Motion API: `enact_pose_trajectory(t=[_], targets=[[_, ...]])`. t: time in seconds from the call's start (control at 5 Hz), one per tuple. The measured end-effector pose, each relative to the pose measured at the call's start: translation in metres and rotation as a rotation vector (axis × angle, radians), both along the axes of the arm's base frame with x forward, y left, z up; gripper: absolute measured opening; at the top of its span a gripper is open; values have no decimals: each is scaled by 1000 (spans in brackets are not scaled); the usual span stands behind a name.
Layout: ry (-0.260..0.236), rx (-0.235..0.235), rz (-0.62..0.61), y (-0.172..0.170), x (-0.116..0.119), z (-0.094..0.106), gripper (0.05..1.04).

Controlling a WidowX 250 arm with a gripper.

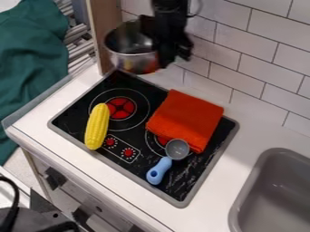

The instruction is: Move silver pot over orange cloth on the right stove

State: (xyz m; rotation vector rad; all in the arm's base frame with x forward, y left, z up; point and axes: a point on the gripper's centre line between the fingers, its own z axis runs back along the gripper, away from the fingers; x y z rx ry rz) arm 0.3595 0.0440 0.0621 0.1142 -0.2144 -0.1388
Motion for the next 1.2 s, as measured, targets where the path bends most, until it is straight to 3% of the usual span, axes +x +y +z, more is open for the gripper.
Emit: enact_pose_trajectory(t=[0.4, 0.6, 1.0, 1.2], targets=[[62, -127, 177, -67, -24, -13, 61], [120, -119, 232, -83, -25, -32, 61], [159, -111, 183, -94, -5, -61, 61], [180, -138, 185, -95, 2, -73, 61]])
